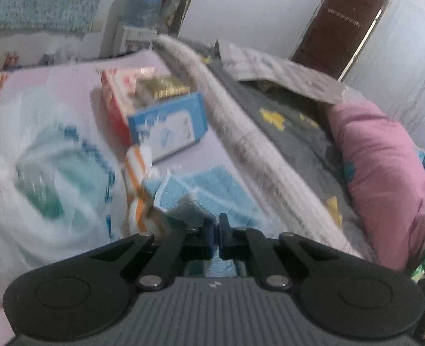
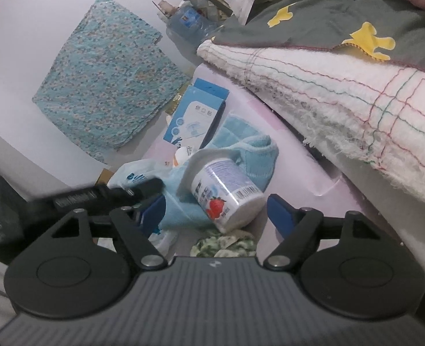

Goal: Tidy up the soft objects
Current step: 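Close the left tool on the light blue towel, then lift the light blue towel with the left tool toward the box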

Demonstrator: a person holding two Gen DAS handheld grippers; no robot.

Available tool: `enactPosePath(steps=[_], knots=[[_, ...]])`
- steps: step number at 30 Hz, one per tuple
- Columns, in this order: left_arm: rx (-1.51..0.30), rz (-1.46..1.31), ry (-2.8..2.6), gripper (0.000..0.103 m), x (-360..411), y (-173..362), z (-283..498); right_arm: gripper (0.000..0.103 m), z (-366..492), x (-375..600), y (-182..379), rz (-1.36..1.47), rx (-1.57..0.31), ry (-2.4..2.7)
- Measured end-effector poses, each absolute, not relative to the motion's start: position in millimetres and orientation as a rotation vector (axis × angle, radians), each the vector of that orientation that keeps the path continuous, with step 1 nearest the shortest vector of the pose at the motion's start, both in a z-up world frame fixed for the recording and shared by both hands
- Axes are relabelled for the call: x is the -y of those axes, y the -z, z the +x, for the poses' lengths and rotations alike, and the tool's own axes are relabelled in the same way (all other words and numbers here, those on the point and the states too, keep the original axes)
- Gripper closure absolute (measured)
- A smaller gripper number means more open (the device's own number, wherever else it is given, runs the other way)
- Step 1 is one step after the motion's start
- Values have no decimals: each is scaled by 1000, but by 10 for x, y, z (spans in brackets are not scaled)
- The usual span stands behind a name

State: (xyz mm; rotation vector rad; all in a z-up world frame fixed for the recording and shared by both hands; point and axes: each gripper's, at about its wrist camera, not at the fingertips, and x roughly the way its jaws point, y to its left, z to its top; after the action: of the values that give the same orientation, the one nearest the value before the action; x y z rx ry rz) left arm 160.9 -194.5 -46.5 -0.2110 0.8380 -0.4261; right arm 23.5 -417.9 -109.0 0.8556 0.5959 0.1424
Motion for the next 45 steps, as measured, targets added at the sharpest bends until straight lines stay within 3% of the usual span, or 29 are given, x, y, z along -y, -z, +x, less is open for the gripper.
enactPosePath(steps=[14, 24, 38, 45], knots=[[-568, -255, 421, 100, 1816, -486, 1809, 28, 488, 4145, 1209, 851, -605, -131], [-520, -341, 477, 100, 1470, -856, 1431, 26, 617, 4012, 1161, 751, -639, -157], [-630, -400, 463, 100, 983, -437, 812, 21, -22, 4017, 968, 720, -588, -168], [-782, -435, 462, 100, 767, 55, 396, 17, -222, 3906, 1155, 1016, -608, -407]])
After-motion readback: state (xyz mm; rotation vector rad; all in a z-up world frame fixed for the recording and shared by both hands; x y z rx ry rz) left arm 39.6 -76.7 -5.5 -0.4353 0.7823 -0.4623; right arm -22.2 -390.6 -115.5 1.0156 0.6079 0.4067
